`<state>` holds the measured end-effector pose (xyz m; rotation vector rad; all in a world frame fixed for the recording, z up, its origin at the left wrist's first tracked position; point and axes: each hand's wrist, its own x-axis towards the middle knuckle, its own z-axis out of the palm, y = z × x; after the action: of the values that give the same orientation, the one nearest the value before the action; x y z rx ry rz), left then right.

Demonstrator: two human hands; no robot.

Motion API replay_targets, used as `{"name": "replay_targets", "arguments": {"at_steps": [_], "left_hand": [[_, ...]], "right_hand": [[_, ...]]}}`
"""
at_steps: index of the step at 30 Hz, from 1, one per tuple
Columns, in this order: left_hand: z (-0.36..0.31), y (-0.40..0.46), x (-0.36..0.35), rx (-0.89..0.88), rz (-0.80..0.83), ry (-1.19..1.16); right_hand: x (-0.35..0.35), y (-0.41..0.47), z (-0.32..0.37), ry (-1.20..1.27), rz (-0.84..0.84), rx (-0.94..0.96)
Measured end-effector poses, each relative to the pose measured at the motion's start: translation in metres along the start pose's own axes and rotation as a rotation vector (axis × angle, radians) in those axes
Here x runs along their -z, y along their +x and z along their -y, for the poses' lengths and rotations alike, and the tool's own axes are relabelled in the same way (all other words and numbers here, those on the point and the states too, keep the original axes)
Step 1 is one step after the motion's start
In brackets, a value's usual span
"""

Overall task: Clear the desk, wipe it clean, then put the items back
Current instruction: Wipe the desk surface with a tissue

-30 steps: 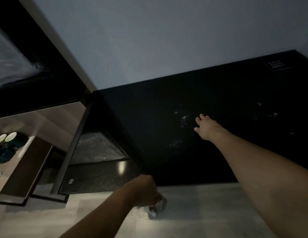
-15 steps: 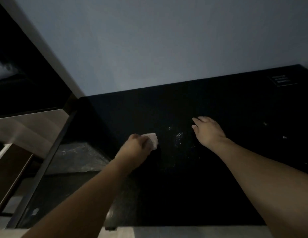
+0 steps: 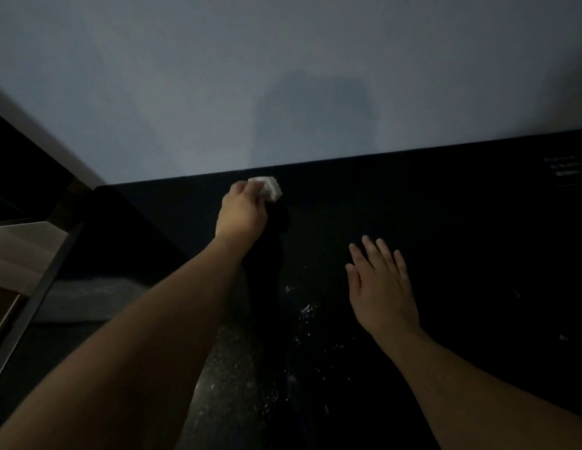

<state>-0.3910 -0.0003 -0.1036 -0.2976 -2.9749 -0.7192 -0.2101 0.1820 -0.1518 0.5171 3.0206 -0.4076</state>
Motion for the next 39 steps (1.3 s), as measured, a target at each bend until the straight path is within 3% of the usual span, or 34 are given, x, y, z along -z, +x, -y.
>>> {"name": "replay_targets", "arguments": {"at_steps": [3, 6, 9, 13, 22, 31, 36, 39], "left_hand": [[-0.013, 0.047, -0.023, -0.053, 0.093, 0.001], [-0.009, 0.061, -0.055, -0.103, 0.211, 0.15], [-0.006, 0.046, -0.07, -0.126, 0.119, 0.183], [-0.011, 0.034, -0.048, -0.105, 0.198, 0.112], [-0.006, -0.094, 0.006, -0.246, 0.426, 0.304], [-0.014, -0.085, 0.0, -0.229, 0.4, 0.38], [-0.013, -0.137, 0.001, -0.214, 0.357, 0.396], [-0.004, -0.19, 0.014, -0.251, 0.391, 0.357]], "right_hand": [[0.001, 0.001, -0.002, -0.015, 0.016, 0.01], [0.005, 0.0, -0.001, 0.0, 0.044, 0.009], [0.008, 0.001, -0.002, -0.003, 0.057, 0.014], [0.004, 0.002, -0.001, 0.004, 0.043, 0.014], [0.011, -0.003, 0.007, -0.028, 0.04, -0.018], [-0.001, -0.003, 0.001, -0.014, -0.053, 0.014], [0.001, -0.002, 0.003, -0.007, -0.064, -0.014], [0.01, -0.012, 0.005, 0.159, -0.088, -0.051]]}}
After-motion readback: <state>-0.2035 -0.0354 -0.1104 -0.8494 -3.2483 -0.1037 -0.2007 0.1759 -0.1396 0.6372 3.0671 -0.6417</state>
